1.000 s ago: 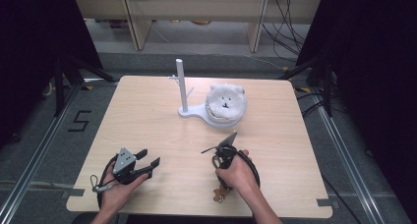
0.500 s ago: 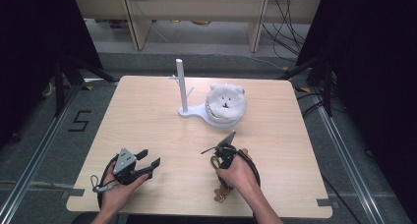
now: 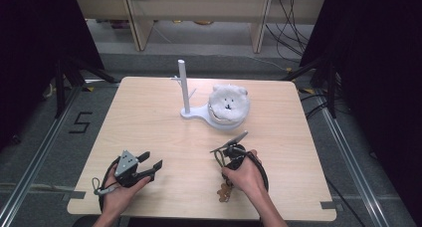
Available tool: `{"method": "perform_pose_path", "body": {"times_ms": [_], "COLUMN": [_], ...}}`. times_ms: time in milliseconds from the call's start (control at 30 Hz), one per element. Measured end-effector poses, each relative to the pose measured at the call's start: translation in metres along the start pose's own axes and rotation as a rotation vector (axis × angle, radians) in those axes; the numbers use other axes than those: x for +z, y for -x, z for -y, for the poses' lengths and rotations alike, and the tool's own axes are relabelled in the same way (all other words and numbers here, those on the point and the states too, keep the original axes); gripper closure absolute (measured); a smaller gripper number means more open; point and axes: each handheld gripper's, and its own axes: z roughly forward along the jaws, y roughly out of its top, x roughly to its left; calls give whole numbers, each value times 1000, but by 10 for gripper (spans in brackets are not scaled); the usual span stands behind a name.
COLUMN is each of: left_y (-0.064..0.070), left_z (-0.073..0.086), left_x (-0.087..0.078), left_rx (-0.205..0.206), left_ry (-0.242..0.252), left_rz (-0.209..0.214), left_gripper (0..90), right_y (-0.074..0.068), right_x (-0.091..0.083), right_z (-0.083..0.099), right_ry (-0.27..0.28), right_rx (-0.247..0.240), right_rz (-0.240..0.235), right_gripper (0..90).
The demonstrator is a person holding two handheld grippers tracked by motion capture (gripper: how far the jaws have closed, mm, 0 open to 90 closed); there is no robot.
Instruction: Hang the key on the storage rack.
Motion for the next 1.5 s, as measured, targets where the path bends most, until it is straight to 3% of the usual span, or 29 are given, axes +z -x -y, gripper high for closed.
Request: {"method": "perform_pose_path", "body": {"times_ms": [300, 400, 467, 600, 633, 667, 700, 767, 867, 900, 933, 967, 1033, 1100, 1133, 1400, 1467, 1500], "left_y": [0, 0, 0, 0, 1, 1, 2, 2, 4, 5, 6, 7, 9, 11, 12, 25, 30, 32], "left_z": [0, 0, -1, -2, -3, -4, -4, -7, -14, -16, -19, -23, -30, -38, -42, -78, -88, -92], "left_x": [0, 0, 0, 1, 0, 0, 0, -1, 0, -1, 0, 1, 3, 6, 8, 21, 25, 27], "left_rx": [1, -3, -4, -11, -16, -20, -28, -40, -57, -56, -64, -71, -76, -80, -77, -101, -83, -84], "left_ry": [-1, 0, 3, 14, 11, 18, 21, 22, 39, 35, 41, 43, 44, 48, 55, 43, 49, 56], "left_rz": [-1, 1, 1, 16, 14, 21, 25, 33, 63, 64, 80, 94, 115, 142, 158, 288, 310, 329], "left_gripper": [387, 386, 387, 389, 390, 390, 391, 391, 387, 387, 386, 387, 390, 392, 393, 412, 426, 434], "right_y": [3, 6, 4, 9, 8, 9, 9, 9, 6, 6, 8, 6, 6, 2, 4, -2, -3, -6], "right_x": [-4, -5, -8, -12, -13, -14, -16, -18, -23, -24, -22, -24, -26, -28, -29, -35, -36, -35], "right_z": [9, 11, 13, 16, 17, 18, 18, 20, 22, 22, 21, 21, 20, 19, 18, 13, 12, 12], "right_ry": [106, 174, 212, 299, 310, 349, 356, 382, 427, 446, 505, 508, 554, 575, 604, 698, 721, 723], "right_rx": [-13, -48, -22, -74, -52, -74, -70, -64, -44, -59, -106, -93, -120, -104, -147, -165, -182, -166], "right_rz": [-33, -43, -64, -91, -91, -128, -115, -132, -140, -139, -149, -157, -148, -154, -144, -150, -143, -147], "right_gripper": [694, 695, 695, 695, 695, 695, 695, 695, 695, 695, 695, 695, 694, 695, 695, 695, 695, 695]}}
